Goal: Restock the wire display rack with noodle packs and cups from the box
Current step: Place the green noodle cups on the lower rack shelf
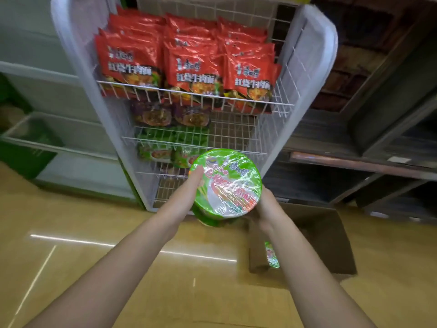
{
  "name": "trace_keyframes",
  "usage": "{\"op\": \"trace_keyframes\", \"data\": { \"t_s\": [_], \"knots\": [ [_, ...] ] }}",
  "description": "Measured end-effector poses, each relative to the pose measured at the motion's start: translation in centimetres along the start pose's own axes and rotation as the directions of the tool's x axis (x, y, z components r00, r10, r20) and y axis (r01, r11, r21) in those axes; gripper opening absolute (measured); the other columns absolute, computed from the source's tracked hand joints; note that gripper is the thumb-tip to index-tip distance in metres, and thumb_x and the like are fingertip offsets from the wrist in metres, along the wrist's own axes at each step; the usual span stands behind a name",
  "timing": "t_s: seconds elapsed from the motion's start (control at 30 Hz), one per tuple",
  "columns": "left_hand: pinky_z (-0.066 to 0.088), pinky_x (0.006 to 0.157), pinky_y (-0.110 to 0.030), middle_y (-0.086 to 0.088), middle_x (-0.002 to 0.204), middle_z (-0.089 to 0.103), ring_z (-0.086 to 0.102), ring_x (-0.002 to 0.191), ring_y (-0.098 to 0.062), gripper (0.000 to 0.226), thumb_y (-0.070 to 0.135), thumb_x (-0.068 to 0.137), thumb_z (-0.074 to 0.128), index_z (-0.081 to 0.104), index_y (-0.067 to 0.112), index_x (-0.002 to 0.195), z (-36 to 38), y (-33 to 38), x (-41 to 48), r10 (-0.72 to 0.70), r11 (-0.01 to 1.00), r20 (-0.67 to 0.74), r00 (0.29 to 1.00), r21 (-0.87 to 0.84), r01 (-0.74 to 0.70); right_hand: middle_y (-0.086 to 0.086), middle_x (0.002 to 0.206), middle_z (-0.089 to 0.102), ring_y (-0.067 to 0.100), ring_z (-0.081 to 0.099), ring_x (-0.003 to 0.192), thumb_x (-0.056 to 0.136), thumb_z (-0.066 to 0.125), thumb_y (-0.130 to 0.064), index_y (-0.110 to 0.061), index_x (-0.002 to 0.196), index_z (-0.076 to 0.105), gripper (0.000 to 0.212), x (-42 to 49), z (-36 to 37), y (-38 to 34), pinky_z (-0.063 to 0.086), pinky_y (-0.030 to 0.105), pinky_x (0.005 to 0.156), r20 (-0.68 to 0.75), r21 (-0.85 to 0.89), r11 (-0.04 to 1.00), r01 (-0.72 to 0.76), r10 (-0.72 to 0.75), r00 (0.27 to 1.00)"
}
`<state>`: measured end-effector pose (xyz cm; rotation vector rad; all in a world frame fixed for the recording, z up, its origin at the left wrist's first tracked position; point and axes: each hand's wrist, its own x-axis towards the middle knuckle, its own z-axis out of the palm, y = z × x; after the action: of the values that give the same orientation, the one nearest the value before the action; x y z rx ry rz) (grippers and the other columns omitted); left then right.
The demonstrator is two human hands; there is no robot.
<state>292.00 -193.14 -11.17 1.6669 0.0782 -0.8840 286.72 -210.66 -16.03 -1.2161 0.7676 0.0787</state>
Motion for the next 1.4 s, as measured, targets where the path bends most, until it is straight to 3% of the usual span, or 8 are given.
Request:
{"op": "trace_keyframes", "data": {
  "t_s": [0.2, 0.47, 0.83, 0.97, 1.07, 1.13, 1.27, 1.4],
  "knots": [
    [0.050, 0.071, -0.029, 0.008, 0.102, 0.070, 0.065, 0.093, -0.009, 0.043, 0.067, 0.093, 0.033, 0.062, 0.037, 0.103, -7.2, -0.8, 1.1, -0.052, 0.995, -0.059, 0.997, -0.083, 0.047, 0.006, 0.106, 0.075, 0.033, 0.065, 0.109, 0.093, 0.057, -0.041, -0.018, 0.112, 0.070, 0.033, 2.4, 7.5, 1.4, 0.044, 0.055, 0.105, 0.039, -0.046, 0.999, -0.021, 0.023, 0.999],
    [0.048, 0.095, -0.042, 0.010, 0.107, 0.069, 0.063, 0.101, -0.012, 0.033, 0.064, 0.094, 0.037, 0.059, 0.042, 0.104, -9.1, -3.6, 8.0, -0.091, 0.983, -0.111, 0.990, -0.172, 0.071, 0.004, 0.105, 0.075, 0.027, 0.067, 0.106, 0.097, 0.054, -0.037, -0.017, 0.111, 0.070, 0.029, 9.6, 9.1, 3.6, 0.048, 0.047, 0.102, 0.074, -0.025, 0.999, -0.042, 0.044, 0.996],
    [0.049, 0.100, -0.043, 0.011, 0.121, 0.068, 0.066, 0.107, -0.010, 0.049, 0.068, 0.090, 0.042, 0.057, 0.038, 0.127, -11.3, -16.5, 25.8, -0.156, 0.968, -0.129, 0.979, -0.218, 0.125, 0.001, 0.112, 0.073, 0.024, 0.068, 0.106, 0.101, 0.044, -0.039, -0.022, 0.117, 0.067, 0.032, 28.2, 9.0, 15.7, 0.052, 0.045, 0.096, 0.140, -0.145, 0.986, -0.086, 0.106, 0.984],
    [0.046, 0.103, -0.048, 0.008, 0.113, 0.072, 0.067, 0.106, -0.015, 0.044, 0.066, 0.087, 0.047, 0.061, 0.038, 0.118, -13.5, -24.0, 33.8, -0.174, 0.959, -0.151, 0.973, -0.250, 0.133, -0.001, 0.101, 0.075, 0.020, 0.068, 0.098, 0.103, 0.039, -0.035, -0.022, 0.110, 0.066, 0.030, 36.1, 10.1, 23.3, 0.053, 0.038, 0.091, 0.139, -0.158, 0.983, -0.090, 0.112, 0.984],
    [0.045, 0.103, -0.051, 0.005, 0.115, 0.072, 0.067, 0.108, -0.019, 0.060, 0.071, 0.079, 0.051, 0.060, 0.034, 0.125, -15.5, -29.8, 39.8, -0.183, 0.956, -0.132, 0.974, -0.257, 0.144, 0.003, 0.114, 0.072, 0.023, 0.066, 0.107, 0.104, 0.038, -0.039, -0.021, 0.118, 0.065, 0.035, 42.1, 11.4, 29.5, 0.049, 0.044, 0.100, 0.110, -0.197, 0.975, -0.106, 0.129, 0.985],
    [0.048, 0.100, -0.048, 0.005, 0.111, 0.073, 0.068, 0.106, -0.018, 0.049, 0.065, 0.088, 0.047, 0.063, 0.032, 0.120, -16.9, -32.2, 42.9, -0.173, 0.958, -0.152, 0.973, -0.255, 0.131, 0.005, 0.114, 0.072, 0.025, 0.066, 0.108, 0.103, 0.040, -0.040, -0.020, 0.117, 0.066, 0.036, 45.4, 12.1, 32.0, 0.048, 0.048, 0.102, 0.107, -0.216, 0.971, -0.104, 0.129, 0.986],
    [0.053, 0.090, -0.040, 0.005, 0.097, 0.076, 0.070, 0.097, -0.015, 0.041, 0.056, 0.095, 0.040, 0.071, 0.029, 0.096, -18.9, -34.3, 49.4, -0.114, 0.974, -0.194, 0.974, -0.214, 0.071, 0.000, 0.088, 0.076, 0.016, 0.071, 0.084, 0.103, 0.040, -0.030, -0.014, 0.097, 0.069, 0.033, 51.6, 13.8, 34.1, 0.054, 0.033, 0.080, 0.128, -0.214, 0.976, -0.046, 0.074, 0.989],
    [0.051, 0.095, -0.050, -0.003, 0.105, 0.075, 0.068, 0.101, -0.025, 0.074, 0.088, 0.062, 0.051, 0.072, 0.028, 0.099, -19.9, -34.2, 54.1, -0.028, 0.973, -0.291, 0.956, -0.228, -0.041, 0.000, 0.091, 0.074, 0.021, 0.067, 0.089, 0.102, 0.038, -0.045, -0.021, 0.086, 0.071, 0.044, 56.5, 15.5, 33.7, 0.052, 0.039, 0.087, 0.129, -0.176, 0.984, -0.004, 0.027, 0.991]
  ]
}}
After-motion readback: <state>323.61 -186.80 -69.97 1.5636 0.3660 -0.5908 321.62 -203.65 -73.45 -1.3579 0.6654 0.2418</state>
